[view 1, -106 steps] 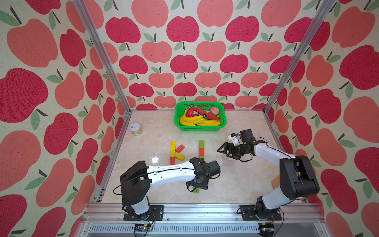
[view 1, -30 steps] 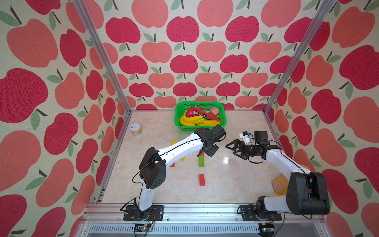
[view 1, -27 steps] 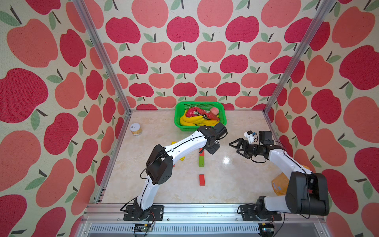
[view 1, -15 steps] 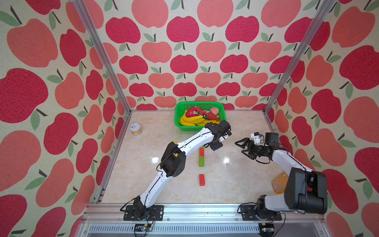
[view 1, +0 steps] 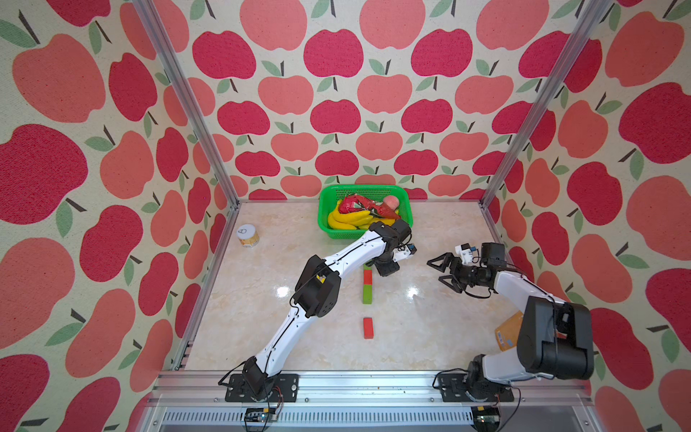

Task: Assemble the letter k with building blocks
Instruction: Assemble the building block at the center of the board.

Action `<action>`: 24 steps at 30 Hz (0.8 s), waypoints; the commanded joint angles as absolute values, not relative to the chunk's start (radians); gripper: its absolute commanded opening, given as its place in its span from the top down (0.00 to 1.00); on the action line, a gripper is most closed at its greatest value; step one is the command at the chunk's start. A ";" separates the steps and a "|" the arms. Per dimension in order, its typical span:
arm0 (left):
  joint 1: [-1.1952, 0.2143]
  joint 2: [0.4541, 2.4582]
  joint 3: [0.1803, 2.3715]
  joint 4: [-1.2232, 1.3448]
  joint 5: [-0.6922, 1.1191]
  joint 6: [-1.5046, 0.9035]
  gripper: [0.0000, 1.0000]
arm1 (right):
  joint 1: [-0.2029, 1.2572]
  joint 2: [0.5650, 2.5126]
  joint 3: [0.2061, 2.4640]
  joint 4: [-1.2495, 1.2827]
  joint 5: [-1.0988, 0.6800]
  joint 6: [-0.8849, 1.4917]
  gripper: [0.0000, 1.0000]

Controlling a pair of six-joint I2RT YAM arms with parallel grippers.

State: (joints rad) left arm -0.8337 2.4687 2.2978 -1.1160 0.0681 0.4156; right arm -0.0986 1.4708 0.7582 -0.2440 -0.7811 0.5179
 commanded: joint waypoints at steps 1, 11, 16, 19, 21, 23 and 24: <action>-0.834 2.455 2.278 -1.128 0.105 0.445 0.99 | -0.102 1.480 0.752 -0.235 -0.812 0.522 0.01; -0.837 2.501 2.304 -1.143 0.083 0.419 0.90 | -0.102 1.483 0.753 -0.237 -0.822 0.519 0.01; -0.838 2.509 2.305 -1.148 0.085 0.413 0.90 | -0.101 1.484 0.753 -0.234 -0.824 0.520 0.01; -0.838 2.515 2.304 -1.148 0.082 0.414 0.88 | -0.101 1.488 0.752 -0.234 -0.825 0.519 0.01; -0.838 2.520 2.306 -1.149 0.077 0.415 0.85 | -0.101 1.487 0.752 -0.233 -0.827 0.520 0.01; -0.838 2.522 2.307 -1.150 0.077 0.414 0.81 | -0.102 1.487 0.752 -0.234 -0.827 0.517 0.01; -0.838 2.524 2.308 -1.149 0.077 0.415 0.79 | -0.101 1.489 0.751 -0.233 -0.827 0.518 0.01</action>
State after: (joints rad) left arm -0.8356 2.4912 2.2868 -1.1194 0.0788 0.4175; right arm -0.0986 1.4757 0.7578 -0.2398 -0.8066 0.5175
